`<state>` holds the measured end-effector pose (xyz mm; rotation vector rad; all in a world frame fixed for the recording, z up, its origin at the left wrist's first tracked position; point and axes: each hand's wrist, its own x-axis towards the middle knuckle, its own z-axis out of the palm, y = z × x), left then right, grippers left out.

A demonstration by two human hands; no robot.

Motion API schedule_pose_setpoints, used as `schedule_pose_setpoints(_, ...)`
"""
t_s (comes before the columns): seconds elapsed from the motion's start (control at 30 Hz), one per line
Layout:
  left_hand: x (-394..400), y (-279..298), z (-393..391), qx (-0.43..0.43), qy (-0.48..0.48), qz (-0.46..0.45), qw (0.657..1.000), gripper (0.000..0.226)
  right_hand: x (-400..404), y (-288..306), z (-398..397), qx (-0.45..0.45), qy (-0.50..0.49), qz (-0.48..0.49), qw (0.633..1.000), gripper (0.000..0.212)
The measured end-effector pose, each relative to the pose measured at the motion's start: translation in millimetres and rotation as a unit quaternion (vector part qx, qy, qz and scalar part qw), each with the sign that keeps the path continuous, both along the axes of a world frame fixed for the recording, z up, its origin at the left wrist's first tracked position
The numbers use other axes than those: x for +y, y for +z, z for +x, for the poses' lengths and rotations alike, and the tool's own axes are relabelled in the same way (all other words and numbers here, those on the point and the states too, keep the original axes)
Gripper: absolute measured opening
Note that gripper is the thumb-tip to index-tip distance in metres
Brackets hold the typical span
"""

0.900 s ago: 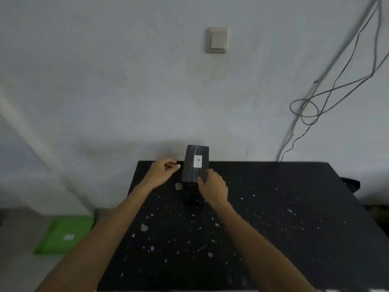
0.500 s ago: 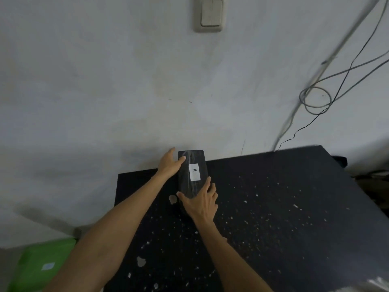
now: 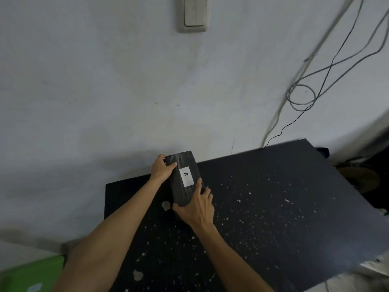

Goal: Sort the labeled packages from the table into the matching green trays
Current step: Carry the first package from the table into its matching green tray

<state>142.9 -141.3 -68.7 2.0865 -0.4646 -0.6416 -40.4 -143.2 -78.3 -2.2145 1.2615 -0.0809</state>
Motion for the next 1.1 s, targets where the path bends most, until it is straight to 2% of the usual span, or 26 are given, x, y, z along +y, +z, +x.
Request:
schedule_pose_setpoints(0.17, 29.3, 25.2, 5.8, 0.006, 0.085, -0.126, 0.988, 0.044, -30.5, 34.5, -11.5, -0.034, 0.092, -0.073, 0.992, 0.127)
schedule_pose_setpoints(0.27, 55.9, 47.1, 15.8, 0.019, 0.099, -0.166, 0.981, 0.058, -51.8, 63.9, -20.3, -0.066, 0.170, -0.122, 0.976, 0.123)
schedule_pose_setpoints(0.33, 72.9, 65.2, 22.5, 0.030, 0.083, -0.162, 0.983, 0.074, -63.5, 83.4, -25.3, -0.073, 0.234, -0.156, 0.957, 0.122)
schedule_pose_setpoints(0.4, 87.9, 82.7, 27.0, 0.055, 0.034, -0.132, 0.989, 0.079, -72.2, 100.2, -28.3, -0.080, 0.293, -0.181, 0.936, 0.122)
schedule_pose_setpoints(0.57, 121.9, 101.7, 24.7, 0.202, -0.043, -0.108, 0.972, 0.063, -76.9, 126.7, -31.4, -0.104, 0.378, -0.227, 0.892, 0.122)
schedule_pose_setpoints(0.7, 132.9, 112.3, 5.3, 0.183, 0.008, -0.160, 0.970, 0.063, -75.9, 143.9, -30.9, -0.121, 0.420, -0.243, 0.866, 0.118)
schedule_pose_setpoints(0.8, 141.0, 133.1, -11.1, 0.150, 0.030, -0.224, 0.963, 0.063, -72.9, 165.2, -28.3, -0.169, 0.395, -0.230, 0.873, 0.113)
schedule_pose_setpoints(0.9, 147.3, 160.9, -30.9, 0.106, 0.044, -0.277, 0.954, 0.065, -64.1, 192.1, -22.3, -0.272, 0.291, -0.228, 0.888, 0.098)
schedule_pose_setpoints(1.0, 151.8, 188.5, -48.3, 0.054, 0.049, -0.320, 0.945, 0.062, -56.2, 218.7, -16.2, -0.360, 0.209, -0.223, 0.881, 0.084)
schedule_pose_setpoints(1.1, 157.0, 209.5, -57.7, 0.031, 0.059, -0.353, 0.933, 0.063, -51.4, 237.7, -13.1, -0.389, 0.200, -0.207, 0.875, 0.076)
